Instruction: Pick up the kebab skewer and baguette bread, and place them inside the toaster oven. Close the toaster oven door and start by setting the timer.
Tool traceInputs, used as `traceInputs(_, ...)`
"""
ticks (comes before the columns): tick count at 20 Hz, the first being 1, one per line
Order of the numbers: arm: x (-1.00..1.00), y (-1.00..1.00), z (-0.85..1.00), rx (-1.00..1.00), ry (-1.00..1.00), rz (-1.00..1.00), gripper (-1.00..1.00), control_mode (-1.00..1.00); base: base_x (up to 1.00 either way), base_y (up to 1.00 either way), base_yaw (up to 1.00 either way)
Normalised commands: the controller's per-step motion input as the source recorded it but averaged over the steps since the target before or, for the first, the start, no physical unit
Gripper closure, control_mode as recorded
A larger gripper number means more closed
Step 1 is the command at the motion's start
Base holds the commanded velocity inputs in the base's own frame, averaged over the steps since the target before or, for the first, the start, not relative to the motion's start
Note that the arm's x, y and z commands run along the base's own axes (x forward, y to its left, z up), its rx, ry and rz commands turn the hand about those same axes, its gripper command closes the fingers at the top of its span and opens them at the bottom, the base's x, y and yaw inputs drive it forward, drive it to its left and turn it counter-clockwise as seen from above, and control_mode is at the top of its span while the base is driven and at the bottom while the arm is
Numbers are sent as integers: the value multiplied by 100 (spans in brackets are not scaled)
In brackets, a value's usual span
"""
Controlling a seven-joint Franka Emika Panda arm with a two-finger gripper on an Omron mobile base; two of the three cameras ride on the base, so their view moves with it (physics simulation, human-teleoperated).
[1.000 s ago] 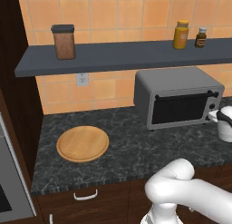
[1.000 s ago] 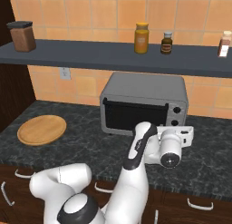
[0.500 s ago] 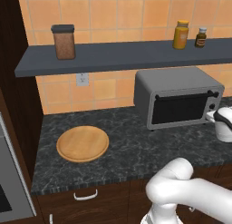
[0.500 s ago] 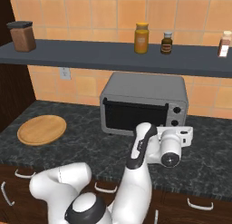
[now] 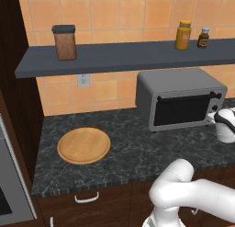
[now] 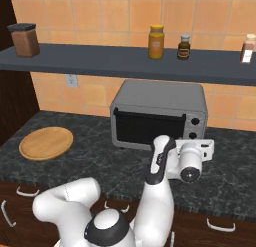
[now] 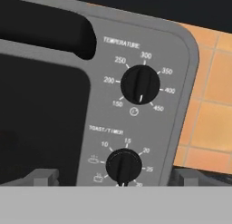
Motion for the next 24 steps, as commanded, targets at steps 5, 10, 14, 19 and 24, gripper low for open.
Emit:
traceInputs(5, 23, -7, -12, 0, 0, 0, -100, -100, 0, 0, 0)
traceInputs(10, 18, -1, -1, 0, 0, 0, -100, -100, 0, 0, 0)
traceInputs(14, 9, -1, 0, 0, 0, 0, -100, -100, 0, 0, 0)
traceInputs(19, 7, -11, 0, 0, 0, 0, -100, -100, 0, 0, 0)
traceInputs(24, 3, -17, -5, 0, 0, 0, -100, -100, 0, 0, 0)
